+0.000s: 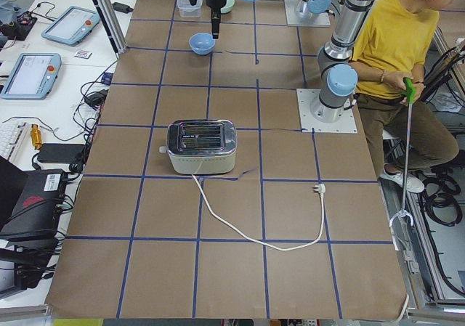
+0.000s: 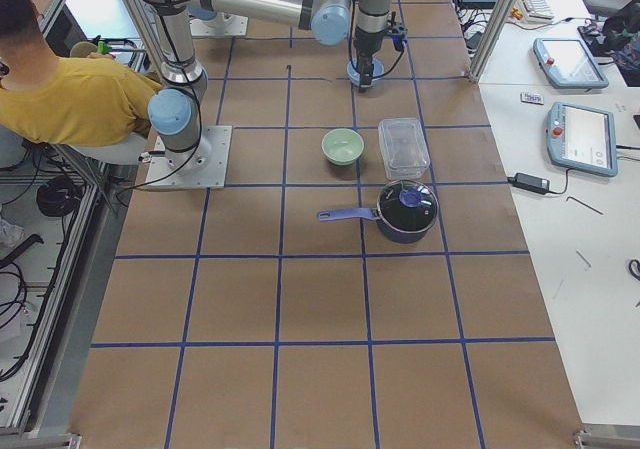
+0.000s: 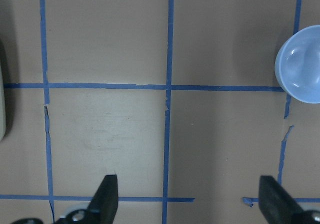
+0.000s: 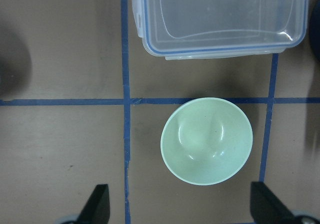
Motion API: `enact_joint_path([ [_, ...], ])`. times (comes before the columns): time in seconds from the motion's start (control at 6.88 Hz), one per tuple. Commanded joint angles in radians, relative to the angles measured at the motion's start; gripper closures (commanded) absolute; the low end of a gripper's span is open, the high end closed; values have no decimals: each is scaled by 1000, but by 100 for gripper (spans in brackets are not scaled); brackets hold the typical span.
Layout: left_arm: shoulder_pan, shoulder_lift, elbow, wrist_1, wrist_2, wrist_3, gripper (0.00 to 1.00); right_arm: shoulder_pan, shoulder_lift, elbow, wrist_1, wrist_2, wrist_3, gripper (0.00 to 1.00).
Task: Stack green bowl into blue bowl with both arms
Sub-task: 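Move the right gripper down to the pale green bowl rim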
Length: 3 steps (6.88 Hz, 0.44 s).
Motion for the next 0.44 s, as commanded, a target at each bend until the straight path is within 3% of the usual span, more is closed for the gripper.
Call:
enact_joint_path([
  [0.0,-1,4,-2,-1,-1,2,0,-13,9,172,-246,3,-2,0],
  [0.29,-1,4,-4,-1,-1,3,0,-5,31,310,-400,10,-11,0],
])
